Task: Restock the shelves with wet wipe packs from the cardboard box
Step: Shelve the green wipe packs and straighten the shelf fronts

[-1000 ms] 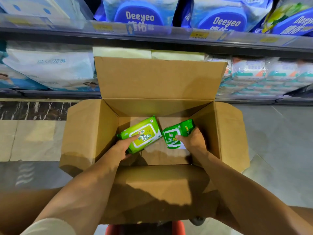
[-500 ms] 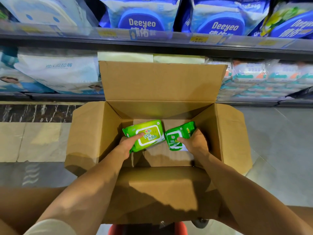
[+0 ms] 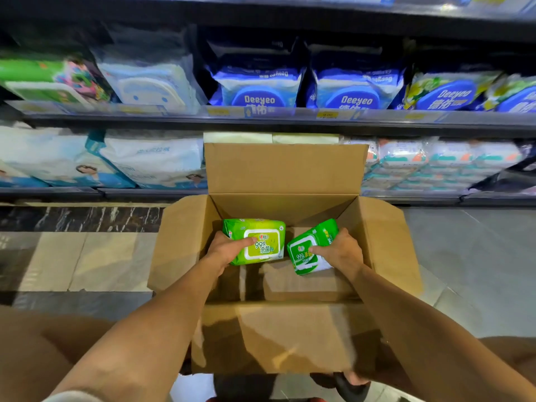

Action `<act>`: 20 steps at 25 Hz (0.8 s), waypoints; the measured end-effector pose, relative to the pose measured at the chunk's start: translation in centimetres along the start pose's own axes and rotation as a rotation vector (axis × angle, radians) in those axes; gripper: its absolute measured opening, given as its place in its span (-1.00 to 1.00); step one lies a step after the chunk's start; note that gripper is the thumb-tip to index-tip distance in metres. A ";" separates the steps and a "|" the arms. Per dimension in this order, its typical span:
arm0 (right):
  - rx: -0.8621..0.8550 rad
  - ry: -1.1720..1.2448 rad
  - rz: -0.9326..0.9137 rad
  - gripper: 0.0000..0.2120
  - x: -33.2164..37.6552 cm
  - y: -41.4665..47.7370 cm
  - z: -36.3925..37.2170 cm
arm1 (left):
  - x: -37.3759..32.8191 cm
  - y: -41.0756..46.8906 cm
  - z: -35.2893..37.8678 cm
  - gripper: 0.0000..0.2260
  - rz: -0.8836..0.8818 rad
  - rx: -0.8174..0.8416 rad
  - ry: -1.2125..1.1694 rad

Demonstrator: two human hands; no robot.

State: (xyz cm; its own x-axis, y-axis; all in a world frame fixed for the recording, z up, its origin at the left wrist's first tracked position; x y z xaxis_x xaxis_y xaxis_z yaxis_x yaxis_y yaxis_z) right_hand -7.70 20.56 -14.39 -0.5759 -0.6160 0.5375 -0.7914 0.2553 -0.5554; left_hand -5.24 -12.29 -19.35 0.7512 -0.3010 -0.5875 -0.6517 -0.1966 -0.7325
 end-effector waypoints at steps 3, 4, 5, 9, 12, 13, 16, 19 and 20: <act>-0.026 -0.003 -0.068 -0.21 2.6 -2.3 -2.1 | -2.5 -3.5 -1.9 -0.51 0.080 -0.005 -0.022; -0.039 0.003 -0.100 -0.22 3.5 -3.2 -2.9 | -3.3 -4.7 -2.5 -0.54 0.113 -0.005 -0.030; -0.051 0.017 -0.127 -0.23 4.4 -4.1 -3.8 | -4.2 -5.9 -3.2 -0.56 0.146 -0.003 -0.033; -0.056 0.029 -0.199 -0.18 7.2 -7.0 -7.2 | -7.3 -10.5 -6.5 -0.67 0.285 0.002 -0.048; -0.063 0.065 -0.265 -0.15 9.7 -9.1 -10.0 | -9.4 -13.6 -9.7 -0.68 0.370 -0.016 -0.065; -0.068 0.082 -0.291 -0.27 10.8 -10.5 -11.0 | -10.0 -14.7 -10.9 -0.67 0.392 -0.025 -0.069; -0.064 0.161 -0.373 -0.63 13.7 -13.8 -13.5 | -11.6 -17.2 -14.7 -0.72 0.462 -0.041 -0.133; -0.061 0.218 -0.471 -0.71 16.8 -16.5 -15.2 | -12.5 -20.1 -18.4 -0.58 0.516 -0.062 -0.195; -0.063 0.232 -0.498 -0.71 17.9 -17.4 -15.6 | -12.7 -21.0 -19.6 -0.55 0.533 -0.074 -0.211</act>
State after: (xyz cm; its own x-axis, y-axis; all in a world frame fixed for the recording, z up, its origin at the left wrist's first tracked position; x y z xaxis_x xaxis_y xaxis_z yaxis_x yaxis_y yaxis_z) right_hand -7.45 16.72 14.81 -0.1535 -0.4948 0.8553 -0.9863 0.0235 -0.1634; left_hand -3.10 -22.65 10.24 0.3164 -0.1857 -0.9303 -0.9459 -0.1358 -0.2946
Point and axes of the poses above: each hand's wrist, its own y-axis towards the middle knuckle, its own z-axis out of the palm, x = y × z, the point moved 7 cm from there along y, towards the middle knuckle, and after that the axes turned 12 degrees about y, right-handed, at the moved point
